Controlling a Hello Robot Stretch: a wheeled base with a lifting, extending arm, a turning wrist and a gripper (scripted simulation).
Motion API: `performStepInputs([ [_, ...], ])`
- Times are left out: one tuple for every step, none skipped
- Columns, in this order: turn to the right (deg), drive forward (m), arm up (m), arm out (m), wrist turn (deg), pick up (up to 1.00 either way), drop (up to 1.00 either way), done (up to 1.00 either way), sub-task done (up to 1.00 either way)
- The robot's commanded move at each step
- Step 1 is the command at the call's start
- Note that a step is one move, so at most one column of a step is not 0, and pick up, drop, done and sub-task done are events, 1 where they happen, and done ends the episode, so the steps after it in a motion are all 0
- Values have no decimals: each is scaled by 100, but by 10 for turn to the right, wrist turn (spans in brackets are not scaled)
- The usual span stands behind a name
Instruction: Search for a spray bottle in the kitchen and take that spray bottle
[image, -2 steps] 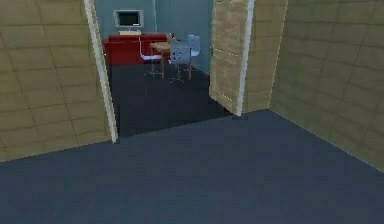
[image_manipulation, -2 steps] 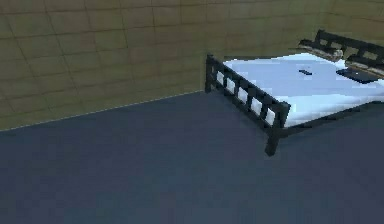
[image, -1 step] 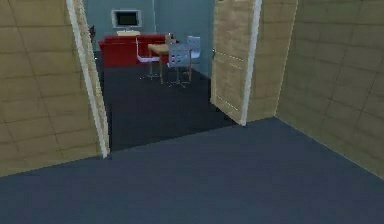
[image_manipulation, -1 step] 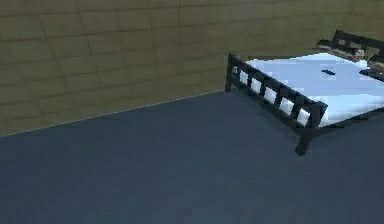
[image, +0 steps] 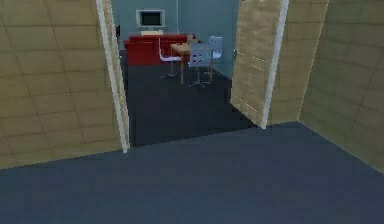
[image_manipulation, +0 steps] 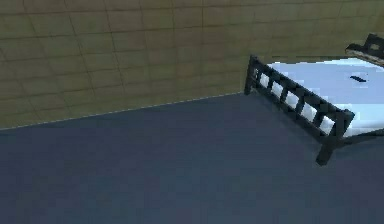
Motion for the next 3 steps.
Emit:
performStepInputs([
  [0,100,0,0,0,0,0,0,0],
  [0,90,0,0,0,0,0,0,0],
  [-180,0,0,0,0,0,0,0,0],
])
